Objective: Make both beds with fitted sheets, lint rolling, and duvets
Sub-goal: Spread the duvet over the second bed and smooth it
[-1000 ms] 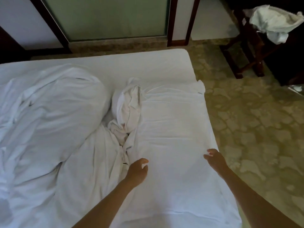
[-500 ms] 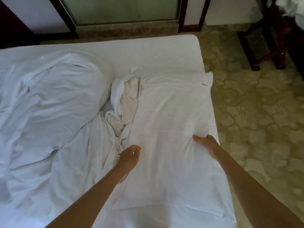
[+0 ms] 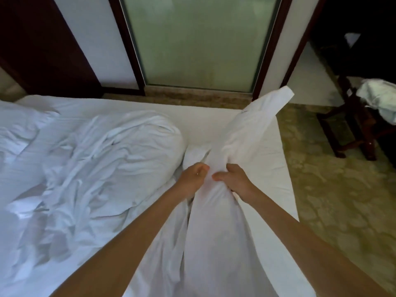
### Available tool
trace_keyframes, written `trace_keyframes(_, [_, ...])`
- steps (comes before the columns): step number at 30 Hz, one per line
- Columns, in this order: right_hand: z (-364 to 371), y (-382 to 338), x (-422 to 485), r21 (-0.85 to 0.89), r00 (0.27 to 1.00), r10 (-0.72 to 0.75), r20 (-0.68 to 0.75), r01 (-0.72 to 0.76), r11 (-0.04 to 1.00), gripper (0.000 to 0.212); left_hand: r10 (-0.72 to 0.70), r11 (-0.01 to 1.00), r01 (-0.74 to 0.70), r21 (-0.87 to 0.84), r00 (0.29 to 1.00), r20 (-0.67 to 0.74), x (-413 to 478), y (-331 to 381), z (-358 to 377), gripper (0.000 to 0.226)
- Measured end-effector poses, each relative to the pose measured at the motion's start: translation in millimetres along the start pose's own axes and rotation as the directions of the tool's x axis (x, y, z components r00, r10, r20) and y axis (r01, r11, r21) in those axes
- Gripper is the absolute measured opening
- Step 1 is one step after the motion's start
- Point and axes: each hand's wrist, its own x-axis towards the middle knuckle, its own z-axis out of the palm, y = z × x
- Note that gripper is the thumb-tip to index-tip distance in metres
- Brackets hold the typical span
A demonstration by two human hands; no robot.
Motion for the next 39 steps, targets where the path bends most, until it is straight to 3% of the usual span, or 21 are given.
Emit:
trace_keyframes(3, [60.2, -59.8, -6.4, -0.041, 0.986, -0.136, -0.098, 0.132, 0.990, 0.033, 0.009, 0.997, -0.007, -0.083, 1.000, 0.022, -26.2, -3.8, -65.1, 0.032])
trace_keyframes(6, [122.0, -120.7, -17.6, -0.066, 0.964, -0.240, -0.115, 0.234, 0.970, 0.008, 0.066, 0.974, -0.044, -0.222, 0.994, 0.090, -58.2, -13.5, -150.4, 0.037])
trace_keyframes(9, [197.7, -174.6, -25.8, -0.131, 0.935, -0.348, -0.064, 0.338, 0.932, 0.010, 0.150, 0.937, -0.102, -0.333, 0.981, 0.122, -92.3, -40.0, -238.0, 0.029])
trace_keyframes(12, [292.1, -205.4, -23.8, -0.243, 0.906, -0.422, 0.043, 0.419, 0.875, 0.024, 0.134, 0.943, -0.094, -0.318, 0.985, 0.105, -117.7, -94.3, -315.4, 0.021])
trace_keyframes(14, [358.6, -208.7, -18.9, -0.363, 0.899, -0.394, 0.189, 0.437, 0.823, 0.024, 0.060, 0.968, -0.033, -0.250, 0.993, 0.104, -127.7, -146.3, -362.7, 0.022])
trace_keyframes(17, [439.4, -186.3, -12.3, -0.452, 0.865, -0.119, 0.488, 0.367, 0.813, 0.005, -0.169, 0.979, 0.184, -0.088, 0.973, 0.156, -141.4, -221.5, -419.2, 0.024])
trace_keyframes(19, [466.0, -167.1, -9.5, -0.547, 0.823, 0.025, 0.568, 0.354, 0.759, 0.017, -0.294, 0.955, 0.298, -0.009, 0.945, 0.144, -143.3, -258.8, -442.3, 0.032])
trace_keyframes(21, [467.2, -145.9, -4.3, -0.625, 0.873, 0.041, 0.485, 0.314, 0.715, 0.024, -0.357, 0.934, 0.356, 0.025, 0.926, 0.121, -138.8, -286.5, -448.3, 0.038])
trace_keyframes(25, [418.6, -95.6, 0.7, -0.637, 0.984, -0.048, 0.170, 0.147, 0.756, 0.020, -0.395, 0.913, 0.389, 0.125, 0.919, 0.021, -122.7, -315.7, -417.4, 0.045])
trace_keyframes(28, [374.6, -59.6, -10.6, -0.681, 0.973, -0.226, -0.053, 0.130, 0.720, 0.017, -0.380, 0.905, 0.368, 0.214, 0.925, 0.019, -110.9, -323.3, -380.2, 0.056])
trace_keyframes(30, [349.3, -39.8, -19.3, -0.688, 0.935, -0.261, -0.240, 0.025, 0.725, 0.018, -0.375, 0.907, 0.360, 0.220, 0.927, 0.027, -99.8, -330.2, -361.9, 0.063])
trace_keyframes(31, [338.4, -28.6, -22.2, -0.652, 0.908, -0.223, -0.354, -0.070, 0.755, 0.025, -0.373, 0.909, 0.361, 0.209, 0.928, 0.018, -94.3, -332.2, -355.3, 0.067])
trace_keyframes(33, [325.2, -13.7, -28.2, -0.460, 0.842, 0.023, -0.539, -0.317, 0.829, 0.066, -0.379, 0.915, 0.381, 0.135, 0.924, -0.038, -82.2, -335.9, -347.1, 0.080])
trace_keyframes(35, [322.2, -2.1, -29.3, -0.145, 0.783, 0.318, -0.535, -0.455, 0.879, 0.102, -0.405, 0.914, 0.406, -0.010, 0.910, -0.088, -71.5, -338.2, -338.3, 0.092])
trace_keyframes(37, [324.0, 8.9, -26.8, 0.085, 0.770, 0.448, -0.454, -0.463, 0.882, 0.106, -0.404, 0.915, 0.402, -0.042, 0.910, -0.089, -65.7, -338.5, -332.5, 0.099])
trace_keyframes(39, [326.3, 15.7, -21.5, 0.044, 0.794, 0.401, -0.458, -0.430, 0.902, 0.093, -0.371, 0.928, 0.371, -0.021, 0.924, -0.088, -61.3, -338.6, -333.7, 0.104])
